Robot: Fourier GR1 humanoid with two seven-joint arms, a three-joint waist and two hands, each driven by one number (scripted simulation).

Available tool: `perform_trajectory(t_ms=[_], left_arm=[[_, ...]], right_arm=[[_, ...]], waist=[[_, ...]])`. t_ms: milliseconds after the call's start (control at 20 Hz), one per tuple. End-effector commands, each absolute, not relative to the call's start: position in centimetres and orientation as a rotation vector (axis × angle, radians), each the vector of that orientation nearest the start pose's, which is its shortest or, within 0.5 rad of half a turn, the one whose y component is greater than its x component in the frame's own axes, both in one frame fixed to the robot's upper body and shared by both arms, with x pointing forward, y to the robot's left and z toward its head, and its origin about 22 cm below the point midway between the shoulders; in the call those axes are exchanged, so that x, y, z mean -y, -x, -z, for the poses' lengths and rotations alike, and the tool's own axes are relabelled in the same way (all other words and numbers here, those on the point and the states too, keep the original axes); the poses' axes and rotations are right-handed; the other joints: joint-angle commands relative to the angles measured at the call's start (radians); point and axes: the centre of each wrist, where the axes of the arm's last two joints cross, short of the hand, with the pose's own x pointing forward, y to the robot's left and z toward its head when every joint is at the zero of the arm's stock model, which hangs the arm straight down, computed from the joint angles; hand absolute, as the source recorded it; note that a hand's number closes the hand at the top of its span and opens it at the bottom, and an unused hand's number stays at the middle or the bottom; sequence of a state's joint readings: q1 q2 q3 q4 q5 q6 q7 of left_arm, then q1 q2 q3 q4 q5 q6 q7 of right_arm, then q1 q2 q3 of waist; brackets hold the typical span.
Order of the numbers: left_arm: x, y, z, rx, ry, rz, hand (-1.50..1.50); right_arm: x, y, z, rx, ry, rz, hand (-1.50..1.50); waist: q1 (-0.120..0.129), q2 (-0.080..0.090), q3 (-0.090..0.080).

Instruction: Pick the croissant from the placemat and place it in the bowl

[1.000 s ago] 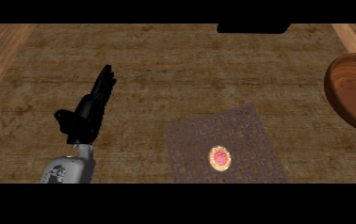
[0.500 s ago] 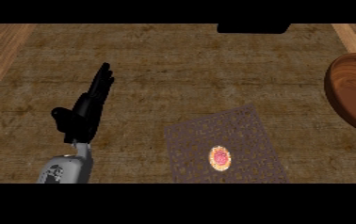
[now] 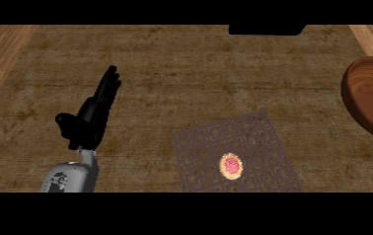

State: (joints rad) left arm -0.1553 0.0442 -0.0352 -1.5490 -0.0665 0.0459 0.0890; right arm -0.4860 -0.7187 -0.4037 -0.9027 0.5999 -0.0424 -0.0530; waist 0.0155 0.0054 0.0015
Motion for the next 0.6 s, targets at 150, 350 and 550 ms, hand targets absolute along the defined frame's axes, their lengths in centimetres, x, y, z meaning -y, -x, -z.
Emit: perform_trajectory(t_ms=[150,350,550], left_arm=[[-21.3,-27.9,-4.1,1.612,-0.046,0.114,0.0],[-22.5,-27.5,-2.7,1.617,-0.066,0.123,0.0],[-22.2,-27.2,-2.3,1.581,-0.039,0.108,0.0]], right_arm=[[51.1,-31.2,-10.1,1.29,0.918,-0.382,-1.5],[51.2,-30.9,-8.8,1.436,0.854,-0.35,-1.5],[51.0,-31.8,-10.6,1.609,0.87,-0.213,-1.5]], waist=[[0.009,0.002,0.001],[-0.001,-0.001,0.0],[-0.008,-0.004,-0.001]])
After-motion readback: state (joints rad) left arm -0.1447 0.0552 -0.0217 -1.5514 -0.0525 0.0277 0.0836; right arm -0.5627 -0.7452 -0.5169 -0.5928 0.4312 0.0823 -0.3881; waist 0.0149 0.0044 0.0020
